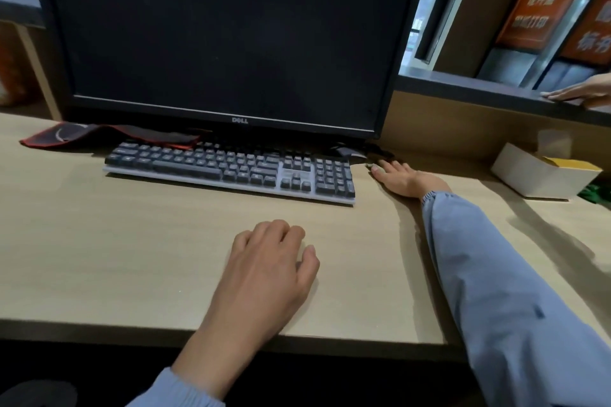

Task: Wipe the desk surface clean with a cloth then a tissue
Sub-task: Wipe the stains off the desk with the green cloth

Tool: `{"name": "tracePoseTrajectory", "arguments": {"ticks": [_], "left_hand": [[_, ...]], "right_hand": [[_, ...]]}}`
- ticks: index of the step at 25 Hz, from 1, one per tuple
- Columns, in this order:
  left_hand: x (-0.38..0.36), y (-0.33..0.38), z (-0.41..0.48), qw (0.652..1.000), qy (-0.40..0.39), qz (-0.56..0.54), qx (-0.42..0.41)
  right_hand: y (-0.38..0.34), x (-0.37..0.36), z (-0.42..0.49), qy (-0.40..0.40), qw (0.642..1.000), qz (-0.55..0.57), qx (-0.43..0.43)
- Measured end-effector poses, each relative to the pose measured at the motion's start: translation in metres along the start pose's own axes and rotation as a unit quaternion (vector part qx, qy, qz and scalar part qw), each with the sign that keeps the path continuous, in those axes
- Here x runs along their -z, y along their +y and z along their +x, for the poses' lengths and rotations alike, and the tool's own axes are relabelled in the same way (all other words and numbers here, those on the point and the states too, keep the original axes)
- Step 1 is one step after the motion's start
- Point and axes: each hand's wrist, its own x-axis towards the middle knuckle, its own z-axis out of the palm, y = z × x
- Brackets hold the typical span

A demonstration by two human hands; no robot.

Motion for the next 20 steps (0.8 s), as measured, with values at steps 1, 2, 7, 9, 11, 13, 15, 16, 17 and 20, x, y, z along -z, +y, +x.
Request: {"name": "tracePoseTrajectory", "arguments": {"ticks": [1, 2, 7, 9, 11, 13, 15, 16, 17, 20], "left_hand": [[0.000, 0.000, -0.001, 1.000, 0.000, 0.001, 0.000], [0.000, 0.000, -0.001, 1.000, -0.001, 0.001, 0.001], [-0.002, 0.000, -0.003, 1.000, -0.011, 0.007, 0.004], [0.000, 0.001, -0.004, 1.000, -0.015, 0.009, 0.003], [0.000, 0.001, -0.005, 1.000, -0.018, 0.013, 0.002], [0.001, 0.002, -0.006, 1.000, -0.019, 0.010, -0.001], [0.001, 0.002, -0.005, 1.000, -0.016, 0.012, -0.007], [0.001, 0.002, -0.005, 1.000, -0.015, 0.016, -0.010], [0.000, 0.002, -0.006, 1.000, -0.015, 0.020, -0.013], [-0.001, 0.001, -0.006, 0.999, -0.014, 0.026, -0.021]], "right_hand": [[0.002, -0.004, -0.006, 0.006, 1.000, 0.007, 0.010], [0.004, -0.008, -0.014, 0.011, 1.000, 0.010, 0.023], [0.010, -0.034, -0.083, 0.011, 0.997, 0.007, 0.080], [0.013, -0.046, -0.126, 0.013, 0.995, 0.008, 0.103], [0.017, -0.063, -0.173, 0.019, 0.993, 0.009, 0.118], [0.020, -0.081, -0.222, 0.026, 0.993, 0.013, 0.118], [0.020, -0.095, -0.259, 0.038, 0.993, 0.021, 0.111], [0.020, -0.099, -0.270, 0.046, 0.994, 0.021, 0.102], [0.020, -0.102, -0.277, 0.046, 0.994, 0.021, 0.092], [0.018, -0.098, -0.267, 0.022, 0.996, 0.017, 0.082]]}}
